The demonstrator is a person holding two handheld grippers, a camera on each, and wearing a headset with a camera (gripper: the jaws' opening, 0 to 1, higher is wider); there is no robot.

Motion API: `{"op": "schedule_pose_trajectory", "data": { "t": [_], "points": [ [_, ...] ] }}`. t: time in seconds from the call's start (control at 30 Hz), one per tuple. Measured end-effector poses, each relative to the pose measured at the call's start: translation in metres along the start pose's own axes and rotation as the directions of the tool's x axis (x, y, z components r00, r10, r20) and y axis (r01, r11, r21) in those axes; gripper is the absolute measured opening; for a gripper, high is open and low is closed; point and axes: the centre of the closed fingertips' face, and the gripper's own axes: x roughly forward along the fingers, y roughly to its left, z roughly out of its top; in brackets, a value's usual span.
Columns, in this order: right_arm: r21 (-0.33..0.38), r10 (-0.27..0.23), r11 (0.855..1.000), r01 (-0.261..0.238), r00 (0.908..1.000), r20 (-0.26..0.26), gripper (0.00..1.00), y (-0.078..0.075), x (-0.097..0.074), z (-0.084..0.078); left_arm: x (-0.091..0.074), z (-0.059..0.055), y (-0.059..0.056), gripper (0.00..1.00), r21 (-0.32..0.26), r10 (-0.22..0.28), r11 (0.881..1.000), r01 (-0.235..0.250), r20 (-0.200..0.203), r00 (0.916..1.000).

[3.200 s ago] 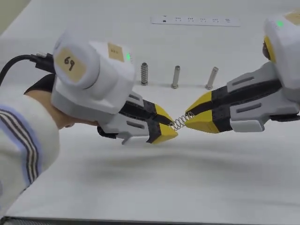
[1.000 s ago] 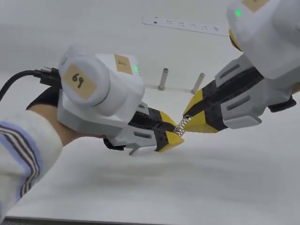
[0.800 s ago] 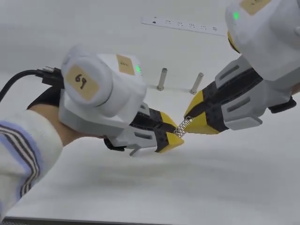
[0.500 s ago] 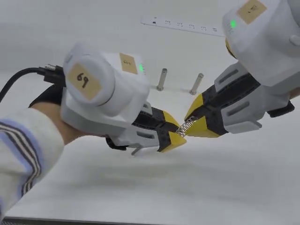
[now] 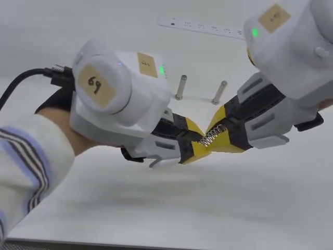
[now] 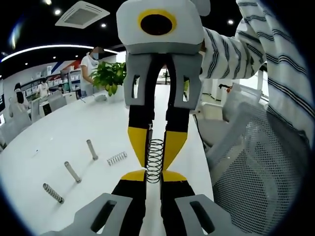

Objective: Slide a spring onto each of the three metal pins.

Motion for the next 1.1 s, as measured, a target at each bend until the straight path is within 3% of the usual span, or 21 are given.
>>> {"op": "schedule_pose_trajectory", "data": {
  "t": [0.23,0.67,0.87,0.97,1.1],
  "points": [
    [-0.025,0.010,1.000,-0.010,0.9999,-0.002,0.08,0.006,0.008,0.000,0.001,-0.008,-0.004,0.02,-0.010,-0.019,1.000,0.018,-0.023,0.9996],
    [-0.003,-0.002,1.000,0.002,0.9996,0.029,0.08,-0.003,0.007,0.004,-0.003,-0.013,0.005,0.03,0.025,0.008,1.000,-0.007,-0.039,0.9992],
    [0.009,-0.013,1.000,0.013,0.9994,0.033,0.08,-0.009,0.005,0.002,-0.014,-0.020,0.016,0.16,-0.014,0.026,1.000,-0.027,-0.048,0.9985],
    [0.024,-0.018,1.000,0.018,0.9992,0.035,0.08,-0.013,0.003,0.000,-0.024,-0.028,0.029,0.21,-0.040,0.074,0.996,-0.077,-0.067,0.9950],
    [0.042,-0.025,0.999,0.024,0.9992,0.030,0.08,-0.018,0.000,-0.002,-0.034,-0.031,0.037,0.29,-0.074,0.088,0.993,-0.092,-0.059,0.9944]
  ]
}}
